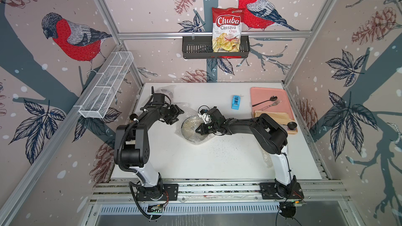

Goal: Wrap dinner plates in bubble wrap
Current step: Wrap the plate in the bubble wrap.

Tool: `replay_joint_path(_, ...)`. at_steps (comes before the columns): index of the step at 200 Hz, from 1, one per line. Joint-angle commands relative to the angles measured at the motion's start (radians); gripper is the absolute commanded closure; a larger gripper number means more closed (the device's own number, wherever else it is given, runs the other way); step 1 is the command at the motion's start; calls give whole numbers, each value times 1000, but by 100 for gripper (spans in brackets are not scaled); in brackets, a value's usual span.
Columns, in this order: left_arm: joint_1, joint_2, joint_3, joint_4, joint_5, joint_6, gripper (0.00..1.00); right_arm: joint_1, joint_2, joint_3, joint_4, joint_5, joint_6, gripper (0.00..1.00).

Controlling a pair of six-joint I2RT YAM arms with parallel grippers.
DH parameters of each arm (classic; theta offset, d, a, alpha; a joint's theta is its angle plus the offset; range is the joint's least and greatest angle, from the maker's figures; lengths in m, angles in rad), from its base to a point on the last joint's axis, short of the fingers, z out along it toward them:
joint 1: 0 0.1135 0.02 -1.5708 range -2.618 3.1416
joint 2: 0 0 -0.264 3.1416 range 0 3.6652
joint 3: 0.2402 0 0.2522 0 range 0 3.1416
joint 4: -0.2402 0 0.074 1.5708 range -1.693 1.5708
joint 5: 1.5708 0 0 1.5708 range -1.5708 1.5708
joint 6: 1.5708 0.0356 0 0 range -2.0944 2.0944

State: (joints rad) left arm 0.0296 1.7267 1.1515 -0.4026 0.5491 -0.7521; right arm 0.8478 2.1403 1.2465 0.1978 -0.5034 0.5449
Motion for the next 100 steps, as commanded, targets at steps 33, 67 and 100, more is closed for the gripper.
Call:
replay_joint_path(33,30,217,258,23,7,19,32,-12,35,-15,-183,26,-25,99)
replay_joint_path(67,29,357,373,10,73,96,39,-28,38,-13,-181,14,-27,99)
replay_joint_path(100,29,416,384,23,85,105,48,-41,42,-6,-178,-4,-30,99)
